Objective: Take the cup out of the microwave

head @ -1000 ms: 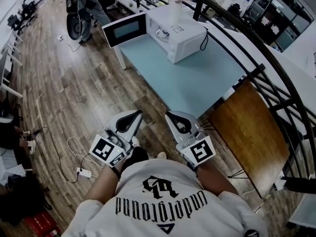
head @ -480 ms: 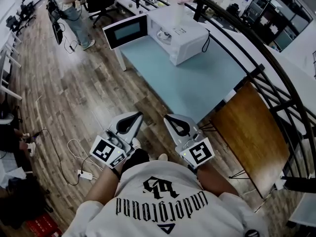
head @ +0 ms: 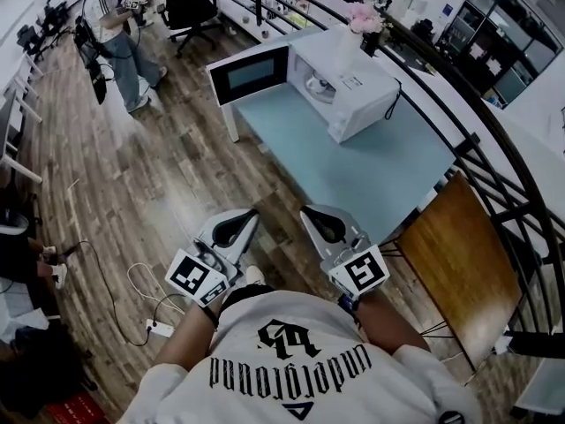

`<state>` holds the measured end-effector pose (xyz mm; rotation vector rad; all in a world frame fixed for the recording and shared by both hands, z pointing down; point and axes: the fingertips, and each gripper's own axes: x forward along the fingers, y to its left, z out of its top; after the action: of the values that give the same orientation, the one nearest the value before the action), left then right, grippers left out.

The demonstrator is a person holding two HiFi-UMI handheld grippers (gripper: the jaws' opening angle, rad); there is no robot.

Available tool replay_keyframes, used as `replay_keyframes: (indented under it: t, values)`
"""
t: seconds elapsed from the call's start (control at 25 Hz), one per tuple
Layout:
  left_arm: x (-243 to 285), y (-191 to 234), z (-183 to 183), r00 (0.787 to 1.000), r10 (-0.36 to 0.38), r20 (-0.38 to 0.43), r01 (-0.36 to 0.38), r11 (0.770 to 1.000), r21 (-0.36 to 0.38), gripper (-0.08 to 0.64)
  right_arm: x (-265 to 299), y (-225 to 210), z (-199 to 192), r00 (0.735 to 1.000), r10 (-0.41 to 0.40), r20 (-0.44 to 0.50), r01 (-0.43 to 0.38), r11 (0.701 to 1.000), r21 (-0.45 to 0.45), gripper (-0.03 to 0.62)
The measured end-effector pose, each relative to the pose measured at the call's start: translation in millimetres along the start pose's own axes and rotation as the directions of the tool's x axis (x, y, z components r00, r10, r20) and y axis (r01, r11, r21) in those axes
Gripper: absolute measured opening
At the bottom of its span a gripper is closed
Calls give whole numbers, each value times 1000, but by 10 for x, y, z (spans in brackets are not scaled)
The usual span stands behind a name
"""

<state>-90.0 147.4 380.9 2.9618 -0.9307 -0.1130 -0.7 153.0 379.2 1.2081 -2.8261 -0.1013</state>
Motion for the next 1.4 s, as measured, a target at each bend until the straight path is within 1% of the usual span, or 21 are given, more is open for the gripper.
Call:
replay_keyframes:
  t: [0.2, 0.32, 0.56, 0.72, 0.84, 1.08, 1.4]
  values:
    - [-107, 453, 134, 1000, -31, -7, 31, 999, 29, 49, 590, 13, 130, 1000, -8, 23, 8, 1000, -7, 3]
    - [-206, 660, 160, 999, -41, -16, 42, 998, 44, 49, 840, 30, 120, 1000, -15, 20, 15, 1000, -2, 3]
    - [-337, 1072, 99, 1000, -12, -22, 13, 1000, 17, 49, 1185, 28, -29, 1000, -9, -6, 9, 999, 30, 3]
    - [-309, 1268, 72, 1000, -7, -24, 7, 1000, 8, 49, 1377, -77, -66, 1000, -4, -12, 5, 999, 39, 3]
    - [-288, 1421, 71, 1000, 11, -26, -11, 1000, 12, 49, 1516, -170, -114, 1000, 3, -15, -2, 999, 47, 3]
    - [-142, 1759, 54, 999, 33, -42, -32, 999, 24, 49, 1833, -416, -186, 1000, 26, -15, -25, 998, 54, 3]
    - [407, 2229, 20, 998, 18, -52, -17, 1000, 17, 49, 2244, -966, -321, 999, 42, -29, -40, 996, 74, 3]
